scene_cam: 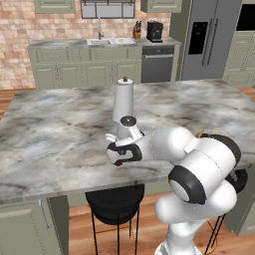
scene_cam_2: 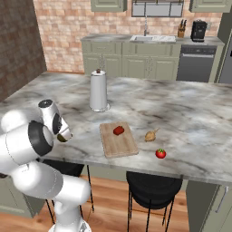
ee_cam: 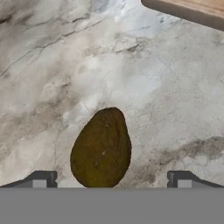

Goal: Place the avocado, onion, tomato, and bell pepper on the cutting board.

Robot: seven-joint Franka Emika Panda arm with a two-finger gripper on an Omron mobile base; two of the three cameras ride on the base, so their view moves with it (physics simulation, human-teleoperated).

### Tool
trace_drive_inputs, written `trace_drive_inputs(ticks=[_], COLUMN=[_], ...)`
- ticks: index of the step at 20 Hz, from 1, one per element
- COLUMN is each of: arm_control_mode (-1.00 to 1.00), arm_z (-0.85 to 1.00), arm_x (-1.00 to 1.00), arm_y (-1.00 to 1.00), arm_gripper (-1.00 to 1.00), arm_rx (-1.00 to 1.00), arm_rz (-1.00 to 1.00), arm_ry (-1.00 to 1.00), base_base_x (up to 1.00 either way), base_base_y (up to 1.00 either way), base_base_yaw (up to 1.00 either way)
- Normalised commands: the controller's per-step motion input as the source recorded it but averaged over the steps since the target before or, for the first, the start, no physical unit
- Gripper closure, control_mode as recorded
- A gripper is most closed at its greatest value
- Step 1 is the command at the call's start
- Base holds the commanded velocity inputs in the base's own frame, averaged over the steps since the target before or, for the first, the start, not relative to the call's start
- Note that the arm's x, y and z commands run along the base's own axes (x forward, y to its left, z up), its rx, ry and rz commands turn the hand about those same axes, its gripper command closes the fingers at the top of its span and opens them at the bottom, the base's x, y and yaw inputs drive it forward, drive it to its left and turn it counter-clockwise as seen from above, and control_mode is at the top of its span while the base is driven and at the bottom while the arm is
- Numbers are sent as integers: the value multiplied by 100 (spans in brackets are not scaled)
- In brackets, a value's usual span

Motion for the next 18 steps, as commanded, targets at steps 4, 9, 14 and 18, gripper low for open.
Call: trace_drive_inputs(ticks=[4,9,14,18], arm_control_mode=[-100,-100,-100,-100], arm_z=[-25,-19,-16,-16], arm_x=[12,14,21,20], arm_y=[11,4,4,4], arm_gripper=[-100,-100,-100,-100], arm_rx=[0,0,-1,0], arm_rz=[0,0,0,0], arm_ry=[3,0,0,0], base_base_x=[0,0,0,0], base_base_y=[0,0,0,0], base_base_yaw=[0,0,0,0])
